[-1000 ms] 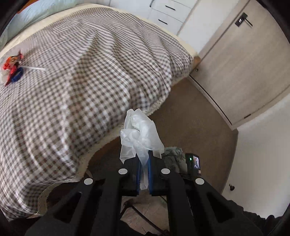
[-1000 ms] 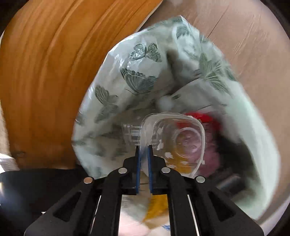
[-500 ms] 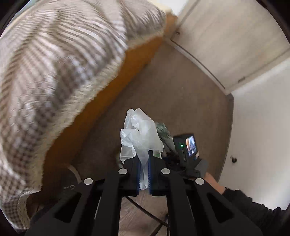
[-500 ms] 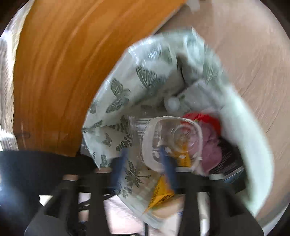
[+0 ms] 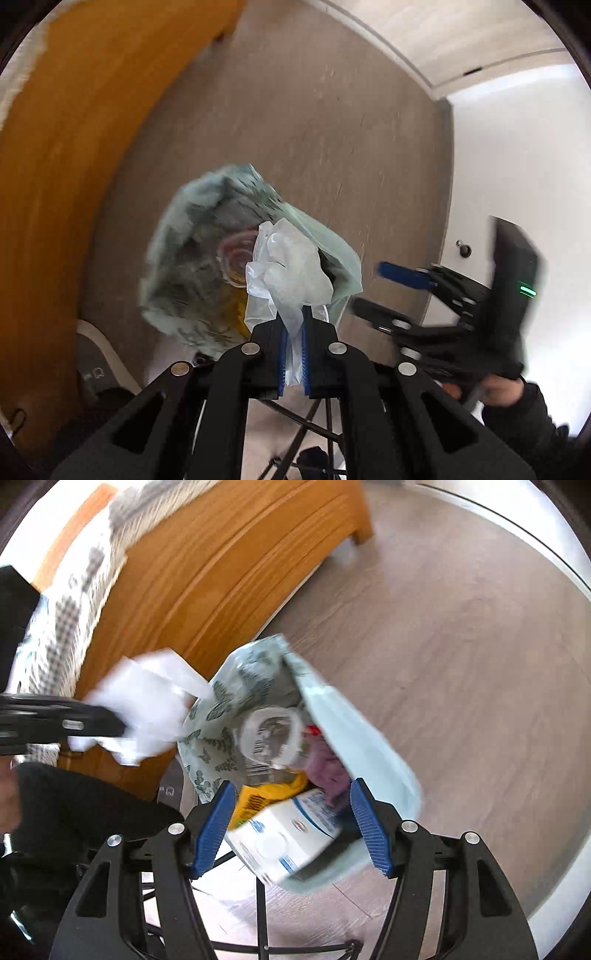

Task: Collect trash
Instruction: 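Carry the cup and white bag to the green trash bag and open both tools, then move both tools back over the bed toward the remaining trash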

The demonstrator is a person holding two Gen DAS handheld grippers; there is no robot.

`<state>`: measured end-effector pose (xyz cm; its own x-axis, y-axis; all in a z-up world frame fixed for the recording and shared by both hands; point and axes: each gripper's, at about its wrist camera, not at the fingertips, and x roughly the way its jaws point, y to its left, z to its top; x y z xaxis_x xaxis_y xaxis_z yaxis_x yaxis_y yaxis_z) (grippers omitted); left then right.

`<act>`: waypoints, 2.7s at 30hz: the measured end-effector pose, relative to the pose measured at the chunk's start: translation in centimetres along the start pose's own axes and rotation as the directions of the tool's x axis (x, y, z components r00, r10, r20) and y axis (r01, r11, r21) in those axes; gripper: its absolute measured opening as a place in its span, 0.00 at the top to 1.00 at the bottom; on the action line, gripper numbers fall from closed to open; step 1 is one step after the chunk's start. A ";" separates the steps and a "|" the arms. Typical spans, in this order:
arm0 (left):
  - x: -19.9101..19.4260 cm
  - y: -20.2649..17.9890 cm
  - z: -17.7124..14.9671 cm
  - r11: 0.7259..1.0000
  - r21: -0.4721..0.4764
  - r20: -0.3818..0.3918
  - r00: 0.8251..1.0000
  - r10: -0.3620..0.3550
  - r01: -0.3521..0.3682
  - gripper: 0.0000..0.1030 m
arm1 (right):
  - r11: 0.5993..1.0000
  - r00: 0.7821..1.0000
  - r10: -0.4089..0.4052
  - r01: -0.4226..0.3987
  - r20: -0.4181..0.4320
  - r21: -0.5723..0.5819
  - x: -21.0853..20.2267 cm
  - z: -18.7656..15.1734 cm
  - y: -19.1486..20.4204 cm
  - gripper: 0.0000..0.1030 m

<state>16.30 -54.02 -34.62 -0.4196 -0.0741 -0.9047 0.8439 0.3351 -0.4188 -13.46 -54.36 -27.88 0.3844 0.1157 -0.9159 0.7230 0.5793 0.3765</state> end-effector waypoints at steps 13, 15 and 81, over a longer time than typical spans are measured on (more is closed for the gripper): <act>6.9 -1.3 2.0 0.988 -0.069 -0.052 0.989 0.138 -0.141 0.43 | 0.998 0.999 -0.042 0.041 0.002 0.045 -2.5 -2.4 -3.2 0.39; 5.8 -0.7 1.9 0.986 -0.105 -0.022 0.992 0.125 -0.126 0.43 | 0.999 0.999 -0.045 0.045 -0.010 0.020 -2.1 -2.1 -2.6 0.39; -40.4 46.3 -39.9 0.492 -0.678 0.722 0.370 0.585 0.546 1.00 | 0.626 0.969 0.221 -0.058 0.106 -0.778 1.7 8.9 56.4 0.39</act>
<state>59.01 1.98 -14.40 0.5799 -0.5093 -0.6359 -0.0403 0.7616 -0.6468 33.13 -28.64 -6.99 0.5937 0.1546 -0.7897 -0.0161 0.9835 0.1804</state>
